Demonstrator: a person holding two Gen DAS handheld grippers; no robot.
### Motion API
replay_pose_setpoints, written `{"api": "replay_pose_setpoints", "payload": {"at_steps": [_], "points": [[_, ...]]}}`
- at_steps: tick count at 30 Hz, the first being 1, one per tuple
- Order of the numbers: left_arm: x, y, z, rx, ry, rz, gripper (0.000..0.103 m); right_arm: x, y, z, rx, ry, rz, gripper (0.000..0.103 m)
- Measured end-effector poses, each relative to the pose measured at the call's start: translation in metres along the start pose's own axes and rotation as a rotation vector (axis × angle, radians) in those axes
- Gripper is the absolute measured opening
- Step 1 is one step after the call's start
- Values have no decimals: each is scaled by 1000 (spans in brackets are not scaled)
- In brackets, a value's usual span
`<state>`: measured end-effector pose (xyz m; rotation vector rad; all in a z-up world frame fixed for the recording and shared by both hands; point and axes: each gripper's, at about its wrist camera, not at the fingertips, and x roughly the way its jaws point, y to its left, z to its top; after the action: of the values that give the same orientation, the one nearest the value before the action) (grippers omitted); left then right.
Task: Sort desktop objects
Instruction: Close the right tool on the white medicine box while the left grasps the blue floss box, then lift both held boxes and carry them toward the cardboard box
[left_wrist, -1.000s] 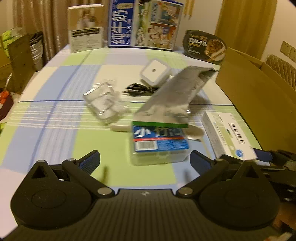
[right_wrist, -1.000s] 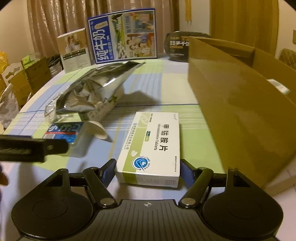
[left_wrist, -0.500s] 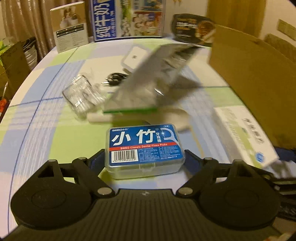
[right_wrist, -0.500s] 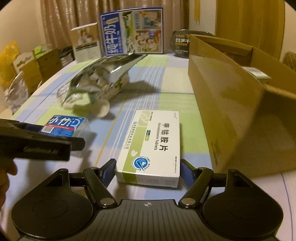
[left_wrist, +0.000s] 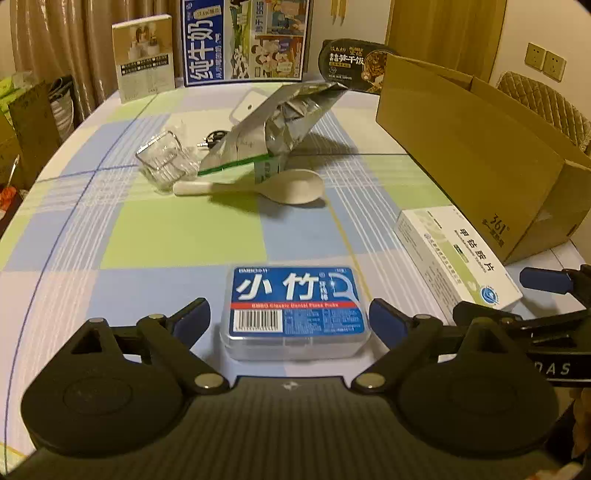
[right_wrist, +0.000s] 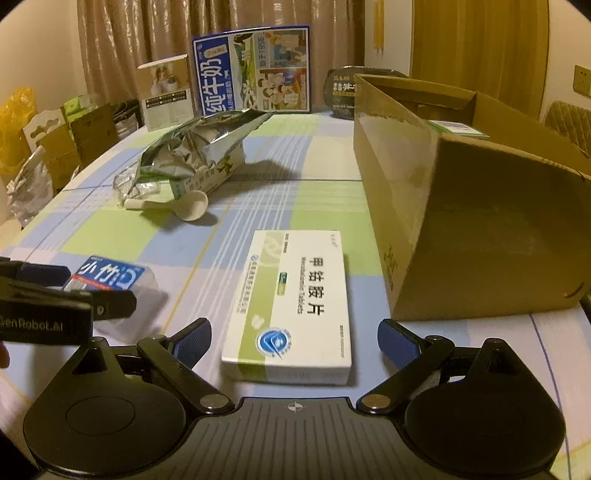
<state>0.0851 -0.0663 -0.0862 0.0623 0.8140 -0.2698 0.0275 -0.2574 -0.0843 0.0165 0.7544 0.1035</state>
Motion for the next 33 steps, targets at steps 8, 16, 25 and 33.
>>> {"api": "replay_pose_setpoints", "payload": {"at_steps": [8,16,25,33], "points": [[10,-4,0,19,17,15,91,11,-5,5,7,-3,-21,94],[19,-5,-1,36,26,17,84,19,-1,5,-14,0,-15,94],[16,-1,-2,36,22,25,84,30,2,10,-2,18,-23,68],[11,-1,0,39,20,13,83,7,3,12,-31,-19,-17,68]]}}
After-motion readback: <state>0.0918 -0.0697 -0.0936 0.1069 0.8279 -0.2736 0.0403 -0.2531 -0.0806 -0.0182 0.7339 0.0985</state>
